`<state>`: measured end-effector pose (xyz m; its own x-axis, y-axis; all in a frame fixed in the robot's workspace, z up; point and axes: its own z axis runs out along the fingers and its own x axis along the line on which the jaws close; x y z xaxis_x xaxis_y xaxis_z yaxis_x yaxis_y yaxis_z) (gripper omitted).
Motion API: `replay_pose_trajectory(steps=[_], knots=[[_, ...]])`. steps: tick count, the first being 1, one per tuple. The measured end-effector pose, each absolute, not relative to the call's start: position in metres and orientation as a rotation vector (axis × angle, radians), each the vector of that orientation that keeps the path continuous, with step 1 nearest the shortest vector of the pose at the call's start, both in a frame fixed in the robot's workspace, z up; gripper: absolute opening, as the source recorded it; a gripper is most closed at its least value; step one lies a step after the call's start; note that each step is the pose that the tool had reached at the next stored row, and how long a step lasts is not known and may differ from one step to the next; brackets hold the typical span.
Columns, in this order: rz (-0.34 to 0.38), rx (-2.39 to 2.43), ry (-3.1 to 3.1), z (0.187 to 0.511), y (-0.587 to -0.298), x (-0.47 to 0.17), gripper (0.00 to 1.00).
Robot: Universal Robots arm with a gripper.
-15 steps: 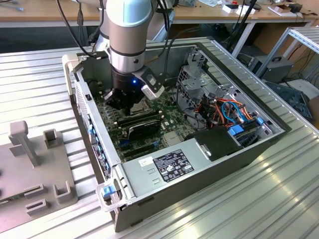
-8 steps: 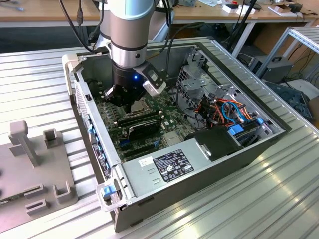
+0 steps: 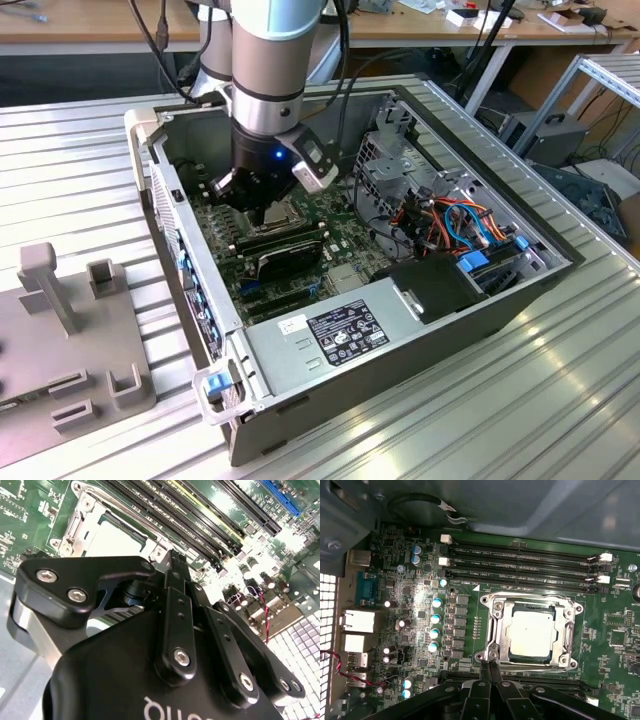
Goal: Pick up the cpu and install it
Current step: 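Install the second cpu locking lever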
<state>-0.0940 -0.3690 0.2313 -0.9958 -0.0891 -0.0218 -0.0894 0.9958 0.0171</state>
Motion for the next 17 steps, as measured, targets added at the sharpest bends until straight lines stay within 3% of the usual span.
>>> replay_pose_trajectory(steps=[13,17], knots=[[0.028,-0.136,3.129,0.231,-0.369,-0.058,0.11],[0.023,-0.135,3.129,0.232,-0.356,-0.055,0.11]])
